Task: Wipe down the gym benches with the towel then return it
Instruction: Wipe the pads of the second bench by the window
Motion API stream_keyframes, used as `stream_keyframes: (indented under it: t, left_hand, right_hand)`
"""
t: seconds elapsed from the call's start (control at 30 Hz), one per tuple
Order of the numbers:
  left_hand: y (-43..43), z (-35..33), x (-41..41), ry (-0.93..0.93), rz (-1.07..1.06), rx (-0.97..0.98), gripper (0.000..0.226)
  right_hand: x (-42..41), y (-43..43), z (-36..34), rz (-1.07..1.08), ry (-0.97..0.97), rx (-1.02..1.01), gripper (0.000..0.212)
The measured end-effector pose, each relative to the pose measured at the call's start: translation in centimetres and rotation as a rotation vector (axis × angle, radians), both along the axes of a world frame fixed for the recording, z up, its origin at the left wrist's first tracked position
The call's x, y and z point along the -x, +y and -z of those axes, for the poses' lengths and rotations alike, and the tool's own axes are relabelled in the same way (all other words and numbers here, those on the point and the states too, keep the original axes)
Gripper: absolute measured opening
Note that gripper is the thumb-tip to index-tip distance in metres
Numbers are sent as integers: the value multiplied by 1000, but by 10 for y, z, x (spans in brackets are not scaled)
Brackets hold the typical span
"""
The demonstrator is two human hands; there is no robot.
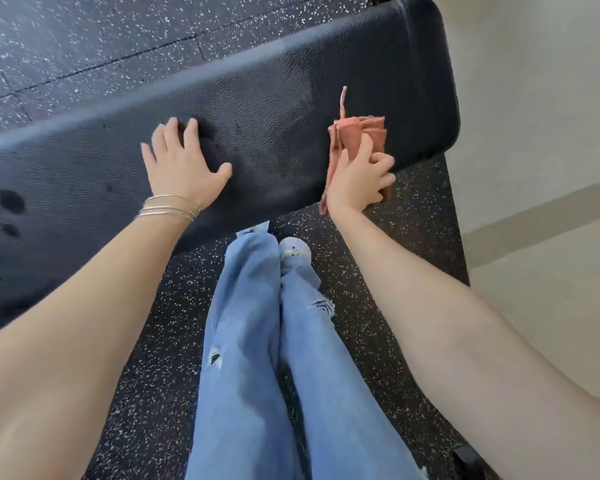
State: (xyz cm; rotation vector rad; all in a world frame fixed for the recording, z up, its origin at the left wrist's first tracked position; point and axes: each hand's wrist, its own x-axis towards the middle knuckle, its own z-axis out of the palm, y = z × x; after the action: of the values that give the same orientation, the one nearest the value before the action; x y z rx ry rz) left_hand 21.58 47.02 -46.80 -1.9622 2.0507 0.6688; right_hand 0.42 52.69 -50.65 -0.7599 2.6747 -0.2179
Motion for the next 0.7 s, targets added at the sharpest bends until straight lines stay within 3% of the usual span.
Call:
stream_keyframes:
  t: [0.17,0.27,0.33,0.4,0.47,0.57,0.7]
  left_hand:
    - [31,-2,-2,-18,61,-7,81]
    - [34,-5,-17,-41,39,7,82]
    - [33,-8,-31,-57,49,16,83]
    - [28,-9,-43,-64,65,29,84]
    - [22,-9,-53,-70,82,27,85]
    - [9,-6,-62,-63,107,24,89]
    - [-10,-2,-68,-25,132,26,91]
  right_hand:
    - [-107,43,-17,-363,-90,37,41]
    - [-98,35,-21,-611,-182,-37,34]
    - [-67,28,-24,-702,-128,8,30]
    - [-27,7,-22,-587,-44,8,26]
    - [3,-22,-17,-332,-3,-26,24]
    - [1,-50,-13,-92,16,-82,31]
    - [-75,-40,-9,-172,49,-77,39]
